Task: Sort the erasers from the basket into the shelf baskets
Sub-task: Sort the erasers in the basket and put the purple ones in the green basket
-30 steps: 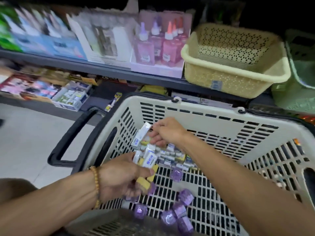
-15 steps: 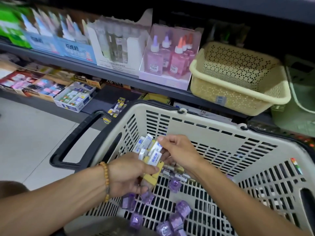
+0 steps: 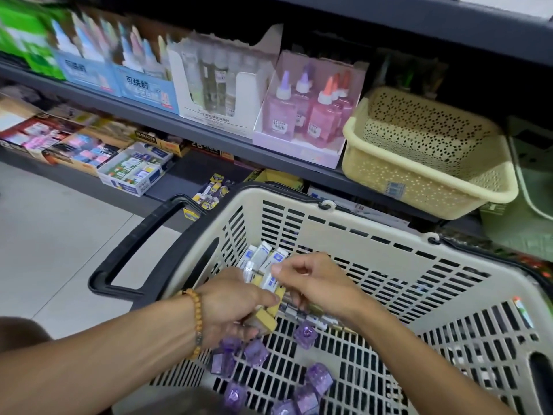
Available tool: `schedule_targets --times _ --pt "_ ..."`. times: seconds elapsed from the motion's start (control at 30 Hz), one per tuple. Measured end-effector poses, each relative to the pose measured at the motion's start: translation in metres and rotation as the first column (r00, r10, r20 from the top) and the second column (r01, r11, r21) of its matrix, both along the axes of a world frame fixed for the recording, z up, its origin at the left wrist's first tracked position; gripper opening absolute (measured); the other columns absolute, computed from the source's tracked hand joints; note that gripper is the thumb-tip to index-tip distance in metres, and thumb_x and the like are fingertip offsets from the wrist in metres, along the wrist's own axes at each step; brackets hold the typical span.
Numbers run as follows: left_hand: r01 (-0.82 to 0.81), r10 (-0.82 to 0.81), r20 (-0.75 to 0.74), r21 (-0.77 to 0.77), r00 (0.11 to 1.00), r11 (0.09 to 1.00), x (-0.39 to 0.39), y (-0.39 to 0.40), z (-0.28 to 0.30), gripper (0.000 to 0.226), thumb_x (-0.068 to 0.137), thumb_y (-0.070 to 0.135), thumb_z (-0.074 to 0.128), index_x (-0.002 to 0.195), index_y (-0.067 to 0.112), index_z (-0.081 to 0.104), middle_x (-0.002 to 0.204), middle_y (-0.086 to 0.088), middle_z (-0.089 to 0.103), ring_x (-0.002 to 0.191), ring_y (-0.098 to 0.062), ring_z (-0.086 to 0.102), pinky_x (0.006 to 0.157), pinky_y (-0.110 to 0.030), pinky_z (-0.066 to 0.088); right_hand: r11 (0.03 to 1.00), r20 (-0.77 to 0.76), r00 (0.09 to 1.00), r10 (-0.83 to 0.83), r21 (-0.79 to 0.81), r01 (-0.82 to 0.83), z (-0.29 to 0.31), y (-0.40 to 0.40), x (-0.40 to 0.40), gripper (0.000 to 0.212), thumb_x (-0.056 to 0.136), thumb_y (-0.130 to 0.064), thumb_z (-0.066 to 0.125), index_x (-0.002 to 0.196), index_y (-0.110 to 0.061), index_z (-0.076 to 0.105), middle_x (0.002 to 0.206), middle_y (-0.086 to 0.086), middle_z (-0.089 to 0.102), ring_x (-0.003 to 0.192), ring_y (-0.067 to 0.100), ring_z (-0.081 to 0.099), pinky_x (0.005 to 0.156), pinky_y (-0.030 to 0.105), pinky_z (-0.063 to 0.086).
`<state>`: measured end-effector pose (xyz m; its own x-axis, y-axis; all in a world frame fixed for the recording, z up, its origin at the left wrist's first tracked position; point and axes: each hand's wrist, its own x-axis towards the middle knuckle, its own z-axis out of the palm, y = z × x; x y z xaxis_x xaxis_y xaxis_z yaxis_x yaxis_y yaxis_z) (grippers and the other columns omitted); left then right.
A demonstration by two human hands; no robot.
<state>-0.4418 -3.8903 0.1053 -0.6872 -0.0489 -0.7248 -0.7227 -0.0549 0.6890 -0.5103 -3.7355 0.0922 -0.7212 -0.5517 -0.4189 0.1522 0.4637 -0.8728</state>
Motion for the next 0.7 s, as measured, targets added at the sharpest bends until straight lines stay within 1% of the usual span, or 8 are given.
schedule_targets --times 0.13,0.27,0.33,0.4,0.47,0.57,0.67,0.7 --pt "0.006 -0.007 -0.021 -0.014 1.000 1.000 -0.002 0.004 0.001 0.038 0.085 0.007 0.071 0.118 0.000 0.053 0.085 -0.017 0.065 0.056 -0.018 0.060 0.049 -0.025 0.049 0.997 0.056 0.998 -0.003 -0.073 0.007 0.002 0.009 -0.001 0.019 0.090 -0.034 0.067 0.083 -0.016 0.070 0.059 -0.004 0.059 0.051 0.008 0.053 0.051 0.020 0.045" --pt "-0.020 0.019 -0.026 -0.022 0.999 1.000 -0.004 0.001 0.000 0.031 0.087 0.006 0.069 0.113 -0.001 0.054 0.080 -0.017 0.066 0.053 -0.018 0.059 0.048 -0.026 0.049 0.943 0.175 0.952 -0.252 -0.178 0.282 -0.006 0.013 -0.008 0.025 0.093 -0.030 0.063 0.086 -0.007 0.069 0.068 0.006 0.062 0.055 0.016 0.055 0.053 0.027 0.046" --pt "-0.033 0.033 -0.019 -0.024 0.999 0.999 -0.003 -0.001 0.000 0.030 0.087 0.006 0.068 0.112 -0.002 0.054 0.079 -0.017 0.066 0.052 -0.018 0.060 0.048 -0.026 0.048 0.922 0.163 0.919 -0.358 -0.093 0.375 -0.008 0.014 -0.014 0.028 0.094 -0.031 0.064 0.083 -0.005 0.069 0.066 0.007 0.064 0.053 0.017 0.058 0.051 0.026 0.049" --pt "-0.045 0.045 -0.021 -0.019 0.999 0.999 -0.003 -0.002 -0.001 0.028 0.087 0.007 0.068 0.110 -0.002 0.055 0.079 -0.017 0.066 0.050 -0.017 0.060 0.048 -0.024 0.048 0.925 0.107 0.919 -0.380 0.064 0.375 -0.011 0.011 -0.021 0.027 0.093 -0.027 0.066 0.081 -0.003 0.069 0.062 0.008 0.067 0.053 0.018 0.063 0.051 0.024 0.051" --pt "-0.059 0.059 -0.036 -0.019 0.998 0.998 -0.003 -0.001 0.000 0.025 0.088 0.007 0.068 0.109 -0.001 0.058 0.081 -0.017 0.067 0.052 -0.017 0.060 0.047 -0.024 0.047 0.919 0.112 0.916 -0.386 0.131 0.372 -0.015 0.004 -0.025 0.019 0.095 -0.014 0.062 0.085 0.000 0.069 0.066 0.009 0.072 0.059 0.020 0.070 0.052 0.022 0.053" --pt "-0.083 0.082 -0.057 -0.015 0.995 0.996 -0.003 0.001 0.004 0.019 0.088 0.007 0.067 0.105 0.002 0.060 0.080 -0.016 0.069 0.054 -0.017 0.062 0.047 -0.024 0.048 0.915 0.115 0.910 -0.399 0.120 0.386 -0.016 -0.003 -0.026 0.015 0.097 -0.003 0.055 0.091 -0.002 0.068 0.077 0.009 0.075 0.071 0.018 0.075 0.058 0.020 0.056" --pt "-0.107 0.107 -0.061 0.014 0.992 0.994 -0.003 0.002 0.006 0.019 0.088 0.007 0.067 0.105 0.002 0.058 0.087 -0.017 0.071 0.061 -0.020 0.064 0.051 -0.025 0.051 0.931 -0.013 0.938 -0.346 0.120 0.345 -0.008 0.002 -0.018 0.017 0.097 -0.008 0.054 0.093 -0.016 0.068 0.088 0.007 0.072 0.068 0.016 0.069 0.056 0.019 0.052" --pt "-0.113 0.115 -0.059 0.030 0.992 0.993 -0.004 0.002 0.007 0.022 0.088 0.007 0.067 0.108 0.002 0.057 0.091 -0.019 0.071 0.064 -0.021 0.064 0.052 -0.026 0.051 0.950 0.004 0.953 -0.303 0.079 0.302 -0.005 0.005 -0.015 0.018 0.096 -0.009 0.055 0.095 -0.018 0.070 0.089 0.006 0.071 0.068 0.015 0.067 0.056 0.020 0.051"
